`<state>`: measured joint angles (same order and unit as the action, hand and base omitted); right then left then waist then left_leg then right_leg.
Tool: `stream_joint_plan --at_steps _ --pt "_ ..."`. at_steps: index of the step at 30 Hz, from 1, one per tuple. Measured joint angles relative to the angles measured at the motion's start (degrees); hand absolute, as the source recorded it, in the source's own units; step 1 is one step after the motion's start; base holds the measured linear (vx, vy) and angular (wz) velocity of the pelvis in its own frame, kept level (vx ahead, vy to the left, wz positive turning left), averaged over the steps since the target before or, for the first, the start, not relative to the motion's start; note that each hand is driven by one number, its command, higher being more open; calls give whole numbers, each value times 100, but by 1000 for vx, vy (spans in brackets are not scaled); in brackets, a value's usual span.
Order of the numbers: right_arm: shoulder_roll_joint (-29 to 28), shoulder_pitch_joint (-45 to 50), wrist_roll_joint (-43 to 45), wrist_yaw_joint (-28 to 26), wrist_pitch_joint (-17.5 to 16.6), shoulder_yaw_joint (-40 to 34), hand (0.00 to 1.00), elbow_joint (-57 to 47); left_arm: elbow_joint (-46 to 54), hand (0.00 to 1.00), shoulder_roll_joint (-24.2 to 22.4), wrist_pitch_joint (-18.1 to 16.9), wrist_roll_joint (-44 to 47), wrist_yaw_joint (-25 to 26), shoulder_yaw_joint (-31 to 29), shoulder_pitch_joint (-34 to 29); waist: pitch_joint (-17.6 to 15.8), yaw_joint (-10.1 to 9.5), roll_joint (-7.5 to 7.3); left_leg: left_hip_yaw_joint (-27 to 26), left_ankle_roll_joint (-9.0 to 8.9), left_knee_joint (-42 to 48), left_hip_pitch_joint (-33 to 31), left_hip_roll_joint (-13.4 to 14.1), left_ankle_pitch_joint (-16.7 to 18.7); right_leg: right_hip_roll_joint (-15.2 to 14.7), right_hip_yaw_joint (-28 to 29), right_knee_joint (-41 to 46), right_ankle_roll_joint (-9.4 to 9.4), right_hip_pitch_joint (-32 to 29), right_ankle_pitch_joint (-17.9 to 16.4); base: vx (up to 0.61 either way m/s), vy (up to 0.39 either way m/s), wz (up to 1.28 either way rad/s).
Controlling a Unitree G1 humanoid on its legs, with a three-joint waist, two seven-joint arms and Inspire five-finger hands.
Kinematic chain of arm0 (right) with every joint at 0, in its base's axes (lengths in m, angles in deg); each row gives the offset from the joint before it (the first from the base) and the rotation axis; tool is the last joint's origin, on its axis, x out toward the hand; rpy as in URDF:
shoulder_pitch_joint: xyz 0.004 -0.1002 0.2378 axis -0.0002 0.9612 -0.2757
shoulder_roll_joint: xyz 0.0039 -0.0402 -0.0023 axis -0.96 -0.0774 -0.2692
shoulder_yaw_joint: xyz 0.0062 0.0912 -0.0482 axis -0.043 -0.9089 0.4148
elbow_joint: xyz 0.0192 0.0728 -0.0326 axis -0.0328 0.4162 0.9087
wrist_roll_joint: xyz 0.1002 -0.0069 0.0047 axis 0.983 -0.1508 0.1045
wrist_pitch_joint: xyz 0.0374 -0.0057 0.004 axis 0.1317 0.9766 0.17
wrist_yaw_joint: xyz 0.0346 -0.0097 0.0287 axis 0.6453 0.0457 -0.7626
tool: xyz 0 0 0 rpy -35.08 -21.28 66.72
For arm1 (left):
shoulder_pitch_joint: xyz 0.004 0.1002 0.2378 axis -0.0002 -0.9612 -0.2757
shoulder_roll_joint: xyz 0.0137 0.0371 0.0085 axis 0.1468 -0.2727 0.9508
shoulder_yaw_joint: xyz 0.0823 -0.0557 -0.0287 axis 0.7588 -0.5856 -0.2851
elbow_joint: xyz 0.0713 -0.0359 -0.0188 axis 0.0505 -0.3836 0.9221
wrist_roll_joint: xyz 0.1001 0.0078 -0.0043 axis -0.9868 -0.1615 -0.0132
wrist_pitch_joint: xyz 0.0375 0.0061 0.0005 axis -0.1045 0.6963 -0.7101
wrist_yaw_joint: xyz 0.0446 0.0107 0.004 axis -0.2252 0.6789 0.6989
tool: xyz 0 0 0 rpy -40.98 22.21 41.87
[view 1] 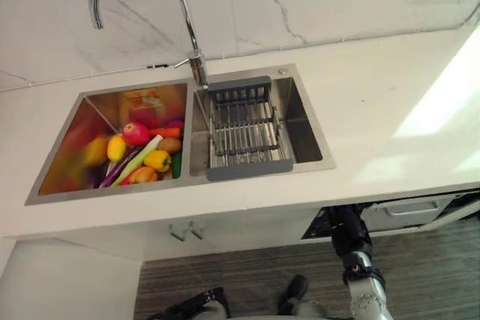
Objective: Walk over to the sink, pick up the cup, carry it to the dishwasher, place the cup inside the dishwasher, then close the dishwasher door
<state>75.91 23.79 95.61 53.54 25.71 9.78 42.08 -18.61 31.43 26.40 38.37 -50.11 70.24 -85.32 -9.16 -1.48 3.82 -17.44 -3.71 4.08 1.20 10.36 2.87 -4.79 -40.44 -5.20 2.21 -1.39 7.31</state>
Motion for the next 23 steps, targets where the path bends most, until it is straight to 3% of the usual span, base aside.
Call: stream_joint_plan --at_steps 1,2,3,4,5,8,14,15,16,17,19,20,21,23 --pt "276 29 -627 -171 40 441 100 80 0 100 39 9 1 0 22 -18 43 19 -51 -1 70 -9 -26 11 -29 43 28 3 -3 -36 -50 -21 -48 -20" --pt "364 13 -1499 -199 73 604 100 289 1 100 112 7 66 2 35 -66 111 53 -144 -2 232 -15 -72 30 -41 111 58 28 -111 -92 -143 -23 -47 -23" --pt "457 -25 -1860 -262 137 838 100 445 -7 100 146 1 78 3 45 -85 165 57 -135 -1 308 -37 -91 84 -20 165 48 51 -297 -116 -292 19 -58 -4" --pt "613 -60 -2345 -438 299 1292 100 792 -144 100 152 -35 103 25 94 -70 261 118 49 78 81 34 -204 377 -34 85 223 1031 349 -281 -431 54 -72 53" --pt "513 -4 -2696 -517 470 1611 100 1340 -154 100 246 -81 174 51 233 -41 266 111 -116 242 23 42 -186 300 -94 13 230 987 65 -136 -770 61 -90 65" --pt "285 -215 -2983 -193 383 1380 100 2111 -147 100 229 -199 430 50 280 -98 326 11 -113 286 10 -199 -201 254 -331 73 -69 634 23 18 -668 2 -15 68" --pt "-49 -245 -3049 955 193 677 100 2529 -223 100 276 -240 1072 34 275 -209 297 -69 -171 104 -18 -415 -194 114 -322 61 -9 301 -179 -31 -593 -27 120 -11" --pt "-95 -283 -3079 1156 238 400 100 2579 -277 100 271 -232 1083 27 274 -236 321 -77 -6 -16 12 -525 -208 213 -321 -15 11 710 -167 -151 -668 5 125 -19" --pt "-137 -327 -3191 1313 301 121 100 2631 -324 100 329 -225 1098 17 272 -219 251 -7 -241 13 11 -537 -171 48 -324 -427 182 1742 -244 -278 -1040 43 110 -1" --pt "-161 -278 -3287 1393 326 41 100 2656 -308 100 409 -221 1139 1 259 -195 207 8 -387 35 -1 -478 -142 -105 -334 -555 274 1801 -340 -266 -1314 54 107 17" --pt "-175 -151 -3527 1763 527 -305 100 2764 -311 100 394 -146 1276 -88 261 -180 191 -45 -460 108 55 -183 -147 -420 -300 -765 191 2009 -469 -237 -1397 88 125 22" --pt "-202 -103 -3525 1833 582 -398 100 2764 -311 100 386 -129 1289 -100 269 -181 185 -29 -505 131 221 -218 -119 -520 -184 -884 205 2217 -531 -238 -1445 104 142 31" --pt "-253 -76 -3499 1938 650 -619 100 2762 -325 100 402 -148 1308 -100 246 -199 139 -14 -552 221 241 -315 -47 -618 -145 -1177 438 2982 -561 -457 -1472 56 124 33" --pt "-413 -125 -3350 2025 777 -888 100 2722 -383 100 442 -124 1357 -103 252 -213 102 99 -559 472 295 -435 142 -702 -154 -1375 1217 3857 -789 -692 -1217 43 100 45"
